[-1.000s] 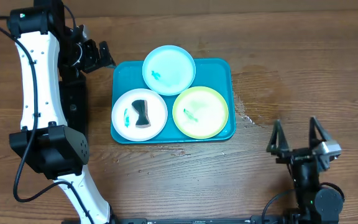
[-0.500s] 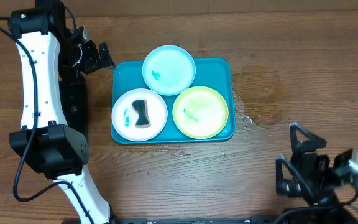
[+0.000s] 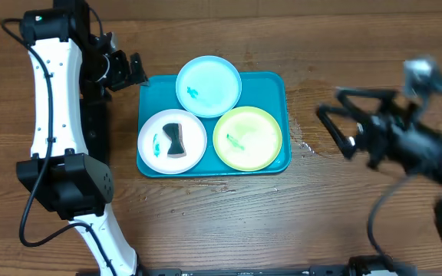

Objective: Clean dirty plates on tray and stack at the side
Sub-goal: 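Reach the right gripper to the white plate rim and grip it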

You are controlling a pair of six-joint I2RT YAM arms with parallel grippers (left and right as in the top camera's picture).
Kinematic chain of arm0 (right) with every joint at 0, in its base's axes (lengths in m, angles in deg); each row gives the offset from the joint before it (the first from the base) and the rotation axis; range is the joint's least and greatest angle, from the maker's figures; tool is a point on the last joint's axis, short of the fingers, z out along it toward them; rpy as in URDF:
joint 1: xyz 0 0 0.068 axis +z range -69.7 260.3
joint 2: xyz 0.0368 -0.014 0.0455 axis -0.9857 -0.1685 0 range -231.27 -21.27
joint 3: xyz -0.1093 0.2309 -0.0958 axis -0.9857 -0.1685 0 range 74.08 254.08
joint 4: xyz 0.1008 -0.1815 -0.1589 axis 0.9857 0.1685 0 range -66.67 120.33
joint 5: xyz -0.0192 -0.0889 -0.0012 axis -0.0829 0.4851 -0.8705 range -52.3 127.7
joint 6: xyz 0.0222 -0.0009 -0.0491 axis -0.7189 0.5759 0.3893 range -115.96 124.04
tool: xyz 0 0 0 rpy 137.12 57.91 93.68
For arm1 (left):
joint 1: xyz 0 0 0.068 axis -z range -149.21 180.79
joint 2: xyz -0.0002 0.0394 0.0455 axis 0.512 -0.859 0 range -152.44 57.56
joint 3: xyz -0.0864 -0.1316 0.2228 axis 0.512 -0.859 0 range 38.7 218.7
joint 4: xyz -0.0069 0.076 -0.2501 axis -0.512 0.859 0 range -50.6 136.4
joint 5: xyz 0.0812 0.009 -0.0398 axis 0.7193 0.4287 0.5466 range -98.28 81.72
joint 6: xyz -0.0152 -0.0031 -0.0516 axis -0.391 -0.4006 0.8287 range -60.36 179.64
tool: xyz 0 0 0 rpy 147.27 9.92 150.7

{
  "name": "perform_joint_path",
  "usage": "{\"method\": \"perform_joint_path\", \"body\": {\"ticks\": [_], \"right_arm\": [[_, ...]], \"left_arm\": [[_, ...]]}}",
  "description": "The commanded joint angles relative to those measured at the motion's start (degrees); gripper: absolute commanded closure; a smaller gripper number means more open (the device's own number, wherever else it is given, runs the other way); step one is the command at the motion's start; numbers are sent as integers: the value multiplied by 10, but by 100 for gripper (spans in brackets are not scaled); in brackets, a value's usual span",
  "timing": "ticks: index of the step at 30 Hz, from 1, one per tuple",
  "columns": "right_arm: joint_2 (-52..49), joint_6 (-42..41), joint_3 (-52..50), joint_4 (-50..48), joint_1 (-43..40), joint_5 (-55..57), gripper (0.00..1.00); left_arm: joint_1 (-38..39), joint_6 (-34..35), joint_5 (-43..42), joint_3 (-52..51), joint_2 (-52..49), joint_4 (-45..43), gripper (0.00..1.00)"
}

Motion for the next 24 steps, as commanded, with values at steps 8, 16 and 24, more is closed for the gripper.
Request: {"method": "perform_joint_path", "body": {"ticks": [8, 16, 24], "right_arm": [[-371, 38, 153, 240, 279, 295, 0], [-544, 38, 246, 129, 341, 324, 1], [-657, 3, 246, 52, 367, 394, 21]], "left_arm": [[7, -3, -1, 1, 1, 2, 0], [7, -3, 0, 1, 1, 8, 0], [8, -3, 3, 1, 1, 18, 0]]}}
